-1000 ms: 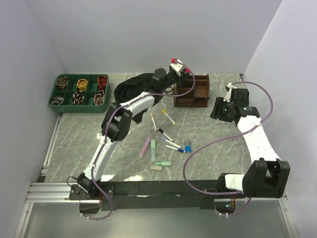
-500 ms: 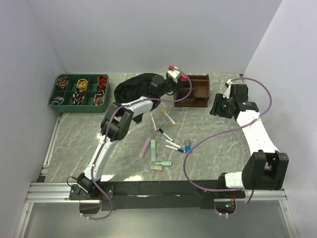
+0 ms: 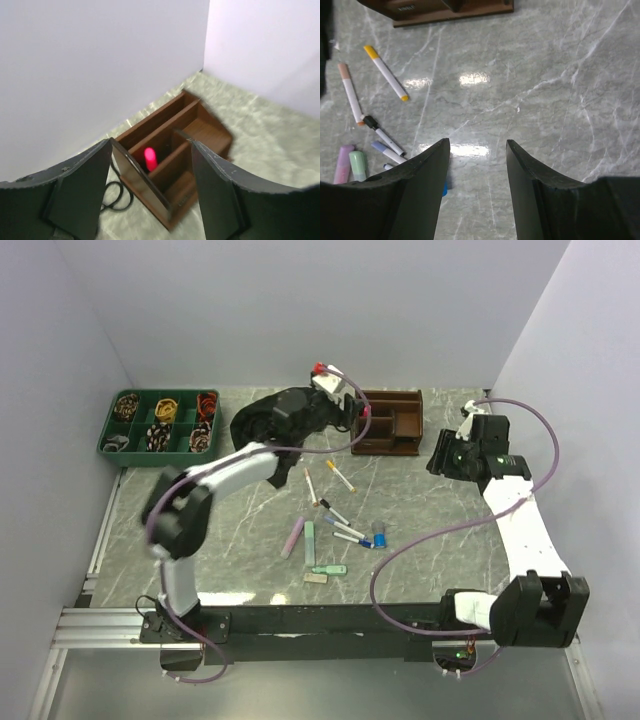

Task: Sort the stationery into containers
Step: Pick up the stationery from the center of the board.

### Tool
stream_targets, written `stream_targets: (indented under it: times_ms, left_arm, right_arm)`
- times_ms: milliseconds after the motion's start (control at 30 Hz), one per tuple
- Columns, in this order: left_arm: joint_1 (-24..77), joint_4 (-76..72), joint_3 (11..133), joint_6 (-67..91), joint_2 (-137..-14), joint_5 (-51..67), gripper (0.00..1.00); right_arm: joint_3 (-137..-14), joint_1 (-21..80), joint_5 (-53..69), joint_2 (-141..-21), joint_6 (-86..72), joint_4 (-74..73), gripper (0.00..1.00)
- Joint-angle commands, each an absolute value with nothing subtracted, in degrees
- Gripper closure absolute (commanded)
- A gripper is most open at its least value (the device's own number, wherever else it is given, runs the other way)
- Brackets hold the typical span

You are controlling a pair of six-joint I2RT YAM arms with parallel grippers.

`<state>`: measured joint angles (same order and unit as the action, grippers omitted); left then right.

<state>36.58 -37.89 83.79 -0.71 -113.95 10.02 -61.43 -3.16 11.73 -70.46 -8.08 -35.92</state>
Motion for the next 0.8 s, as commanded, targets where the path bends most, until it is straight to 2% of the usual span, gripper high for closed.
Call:
stream_targets:
  times_ms: [0,133,233,400,767]
  left_arm:
    - [39.90,-21.59,78.58,3.68,-95.04,3.09,0.29]
    - [40.69,14.93,75.51,11.49,-84.31,2.90,0.26]
    - [40.69,18.18,63.86,9.16,-74.49,5.26,0.28]
    - [40.26,30.23,57.93,8.26,-70.41,9.30,0.36]
    - [37.27,32.70,54.40,10.37,-75.14,20.91,0.43]
  right_arm:
    - [-60.38,-3.52,12.66,-65.57,-8.88,-35.77,0.43]
    - [-57.84,-3.52,13.44,-62.85,-10.45,-36.21,0.43]
    - [-55.90,-3.52,14.50,-62.05,-11.33,-36.91,0.43]
    - [-53.97,-3.52,16.26,-61.17,-12.74,-37.79,0.43]
    - [-52.38,-3.52,17.58,-59.07,-14.06,-39.20,0.43]
